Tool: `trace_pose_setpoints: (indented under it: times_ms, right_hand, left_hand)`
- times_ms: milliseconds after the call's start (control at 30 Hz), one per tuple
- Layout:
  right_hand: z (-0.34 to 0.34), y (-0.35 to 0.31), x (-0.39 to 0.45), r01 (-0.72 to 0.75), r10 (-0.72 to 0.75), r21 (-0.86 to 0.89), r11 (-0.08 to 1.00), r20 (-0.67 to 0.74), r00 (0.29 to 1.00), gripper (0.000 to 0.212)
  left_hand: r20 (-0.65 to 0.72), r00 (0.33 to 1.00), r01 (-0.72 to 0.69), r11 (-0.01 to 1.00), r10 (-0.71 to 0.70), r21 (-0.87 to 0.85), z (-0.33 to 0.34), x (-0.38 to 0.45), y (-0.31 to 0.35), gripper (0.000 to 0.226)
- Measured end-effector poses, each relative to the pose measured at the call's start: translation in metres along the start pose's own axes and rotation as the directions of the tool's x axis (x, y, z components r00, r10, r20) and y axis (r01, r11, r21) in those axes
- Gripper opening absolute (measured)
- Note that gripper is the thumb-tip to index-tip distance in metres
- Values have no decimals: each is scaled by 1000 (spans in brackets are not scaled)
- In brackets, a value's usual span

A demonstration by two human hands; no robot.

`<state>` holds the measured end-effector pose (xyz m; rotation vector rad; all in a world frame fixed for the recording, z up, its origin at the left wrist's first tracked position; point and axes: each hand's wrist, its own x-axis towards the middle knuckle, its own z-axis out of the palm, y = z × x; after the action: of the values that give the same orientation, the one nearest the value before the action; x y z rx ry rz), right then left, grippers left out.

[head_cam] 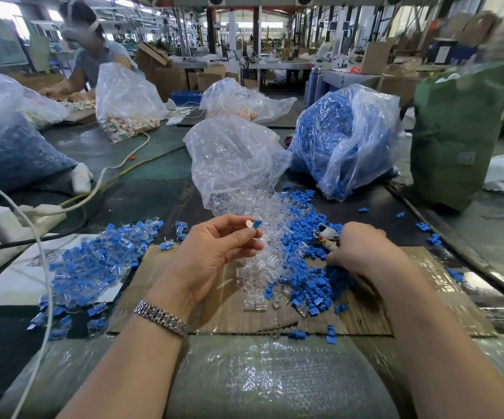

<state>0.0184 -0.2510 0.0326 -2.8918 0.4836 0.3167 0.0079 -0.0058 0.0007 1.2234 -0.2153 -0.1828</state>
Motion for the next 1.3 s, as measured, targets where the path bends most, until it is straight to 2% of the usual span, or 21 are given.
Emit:
trace_pose_setpoints:
  times_ms: [67,167,233,333,433,533,667,1000,1233,1300]
  right_hand:
    - [0,2,1,36,-34,50,998,-26,999,36]
    - [-5,4,-5,86,-63,191,978,-123,990,29]
    - [-15,3,-11,132,-96,293,947,-133,986,25]
    - [-29,-4,-27,198,-272,523,829,68,960,19]
    - [-32,-16,-45,150,-450,702,697,264,853,15]
    - [-27,-28,-56,177,-519,694,697,319,793,24]
    - [-25,-37,-60,228,-555,676,701,316,769,27]
    - [-19,-43,-58,232,-546,663,712,315,777,27]
    - [-4,-44,-60,288,-519,641,711,203,830,51]
    - [0,-45,-60,292,-509,630,720,194,839,53]
  left_hand:
    - [-7,1000,8,1000,-8,-6,0,0,1,20]
    - [-21,1000,20,1000,-21,-19,1,1,2,19]
    - [-27,999,29,998,-30,-53,1,1,3,21]
    - [-48,998,29,993,-35,-118,1,2,4,23]
    - [-73,997,21,984,-35,-180,1,3,4,22]
    - [-84,996,7,984,-23,-181,2,3,4,24]
    - [-73,997,6,986,-18,-167,3,3,4,23]
    - [-58,998,-5,998,1,-70,5,2,2,24]
    - [-48,998,-41,999,41,1,8,-2,1,20]
    - [-59,997,-48,996,52,70,7,-2,0,20]
